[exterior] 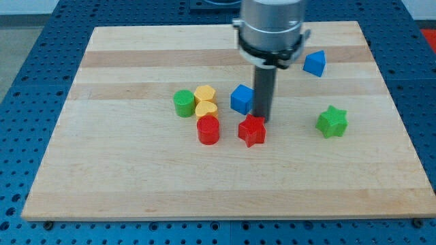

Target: Move red star into yellow heart

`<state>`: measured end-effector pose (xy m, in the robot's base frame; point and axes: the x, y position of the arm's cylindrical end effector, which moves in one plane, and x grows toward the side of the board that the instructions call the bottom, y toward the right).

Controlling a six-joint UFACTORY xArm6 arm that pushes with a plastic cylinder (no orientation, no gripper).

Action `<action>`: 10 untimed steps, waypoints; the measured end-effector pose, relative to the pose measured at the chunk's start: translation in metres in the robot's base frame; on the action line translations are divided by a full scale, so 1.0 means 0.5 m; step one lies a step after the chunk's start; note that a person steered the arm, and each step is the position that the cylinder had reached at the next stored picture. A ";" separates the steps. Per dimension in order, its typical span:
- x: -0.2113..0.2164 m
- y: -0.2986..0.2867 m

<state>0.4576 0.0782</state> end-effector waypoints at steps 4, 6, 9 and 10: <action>-0.132 0.070; -0.097 0.002; -0.063 -0.069; -0.063 -0.084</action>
<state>0.4259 0.0363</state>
